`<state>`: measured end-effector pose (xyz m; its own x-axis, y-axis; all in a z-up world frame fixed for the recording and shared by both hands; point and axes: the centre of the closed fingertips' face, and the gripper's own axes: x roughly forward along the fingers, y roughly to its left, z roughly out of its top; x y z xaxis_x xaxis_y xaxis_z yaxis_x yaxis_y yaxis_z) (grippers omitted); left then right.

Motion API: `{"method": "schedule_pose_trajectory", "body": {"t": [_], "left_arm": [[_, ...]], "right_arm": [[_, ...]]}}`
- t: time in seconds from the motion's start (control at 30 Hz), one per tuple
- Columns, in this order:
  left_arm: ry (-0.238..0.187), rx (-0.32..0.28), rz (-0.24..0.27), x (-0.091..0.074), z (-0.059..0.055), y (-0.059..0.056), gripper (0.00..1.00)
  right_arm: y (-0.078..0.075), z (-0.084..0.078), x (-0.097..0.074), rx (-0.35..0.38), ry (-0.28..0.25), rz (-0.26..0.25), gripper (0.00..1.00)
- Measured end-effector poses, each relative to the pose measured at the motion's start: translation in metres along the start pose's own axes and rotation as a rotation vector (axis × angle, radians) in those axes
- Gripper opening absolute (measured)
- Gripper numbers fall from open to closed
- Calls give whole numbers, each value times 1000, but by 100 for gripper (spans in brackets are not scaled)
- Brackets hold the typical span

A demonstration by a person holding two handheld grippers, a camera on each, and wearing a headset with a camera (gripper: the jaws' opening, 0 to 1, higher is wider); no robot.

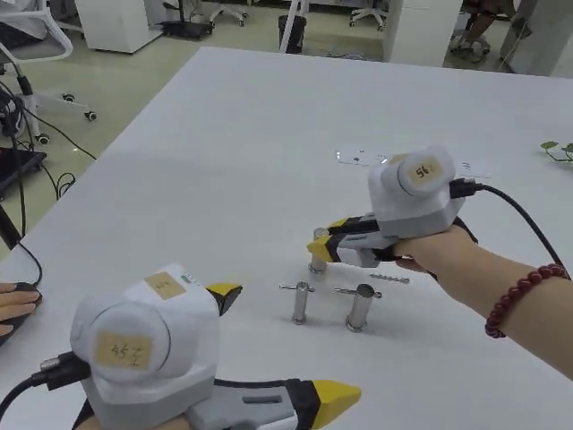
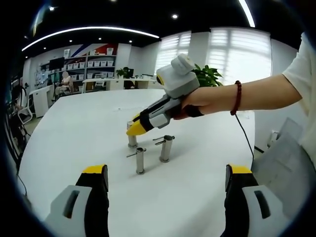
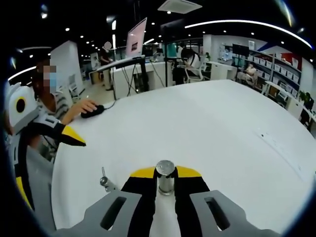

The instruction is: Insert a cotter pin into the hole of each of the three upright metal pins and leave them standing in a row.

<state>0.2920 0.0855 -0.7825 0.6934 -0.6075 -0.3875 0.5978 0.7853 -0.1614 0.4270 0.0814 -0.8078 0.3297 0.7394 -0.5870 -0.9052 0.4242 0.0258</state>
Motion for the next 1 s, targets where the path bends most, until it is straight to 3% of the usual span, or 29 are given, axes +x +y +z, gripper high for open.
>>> {"method": "schedule_pose_trajectory", "body": {"t": [0.3,0.4,0.8,1.0], "left_arm": [[-1,22,6,-1,1,-2,99],[-4,59,18,-2,2,-2,98],[3,48,23,-2,1,2,98],[6,49,27,-2,0,2,97]], "right_arm": [[-8,-17,-24,-1,14,-26,13],[-13,-22,-31,6,18,-36,13],[-21,-44,-56,19,35,-66,13],[-18,-52,-67,19,37,-65,13]]}}
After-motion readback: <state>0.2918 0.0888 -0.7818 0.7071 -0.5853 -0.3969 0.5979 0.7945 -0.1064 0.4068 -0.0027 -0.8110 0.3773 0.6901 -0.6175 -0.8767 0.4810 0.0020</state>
